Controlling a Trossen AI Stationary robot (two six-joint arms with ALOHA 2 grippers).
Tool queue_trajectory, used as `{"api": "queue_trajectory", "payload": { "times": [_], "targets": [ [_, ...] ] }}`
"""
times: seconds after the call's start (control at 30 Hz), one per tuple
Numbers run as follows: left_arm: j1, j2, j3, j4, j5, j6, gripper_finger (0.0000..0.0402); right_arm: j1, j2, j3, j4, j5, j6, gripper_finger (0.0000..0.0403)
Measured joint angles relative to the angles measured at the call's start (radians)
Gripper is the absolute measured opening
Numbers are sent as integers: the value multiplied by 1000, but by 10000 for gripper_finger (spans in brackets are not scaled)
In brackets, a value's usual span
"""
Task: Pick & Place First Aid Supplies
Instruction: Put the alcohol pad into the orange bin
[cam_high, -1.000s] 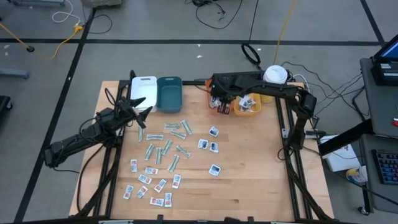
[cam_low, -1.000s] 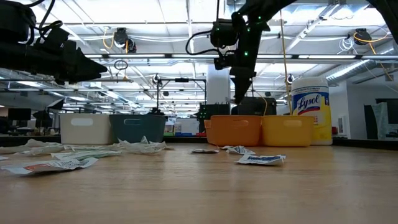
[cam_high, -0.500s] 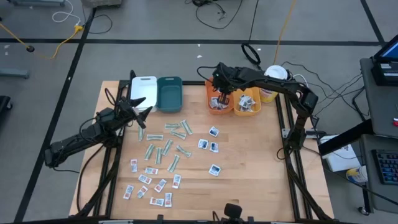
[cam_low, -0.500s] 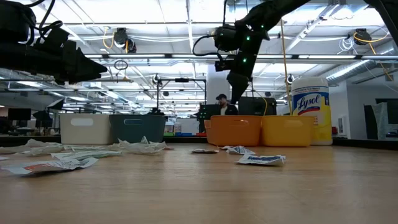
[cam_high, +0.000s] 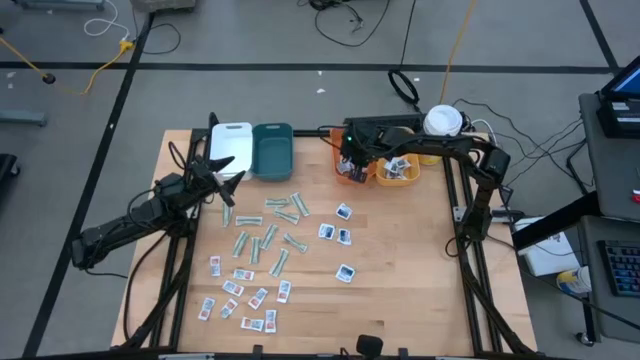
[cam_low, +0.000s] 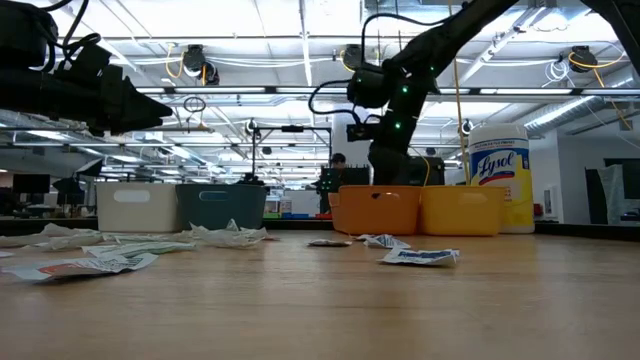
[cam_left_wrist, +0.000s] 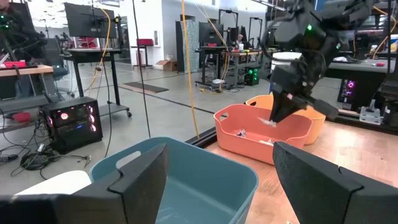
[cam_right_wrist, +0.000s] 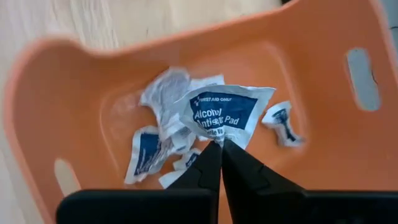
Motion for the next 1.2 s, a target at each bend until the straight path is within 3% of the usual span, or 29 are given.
{"api": "queue_trajectory", "payload": {
  "times": [0.23, 0.53, 0.67, 0.83, 1.2],
  "targets": [
    [0, 0, 0, 0, 0, 0, 296, 0, 0, -12, 32, 2, -43, 50],
    [0, 0, 0, 0, 0, 0, 296, -4, 0, -12, 40, 1, -26, 173],
    [0, 0, 0, 0, 0, 0, 296, -13, 0, -12, 39, 1, -6, 208],
    [0, 0, 0, 0, 0, 0, 296, -13, 0, 59, -61, 1, 81, 223],
    [0, 0, 0, 0, 0, 0, 296, 19, -1, 266, -496, 1, 536, 224]
  ]
}}
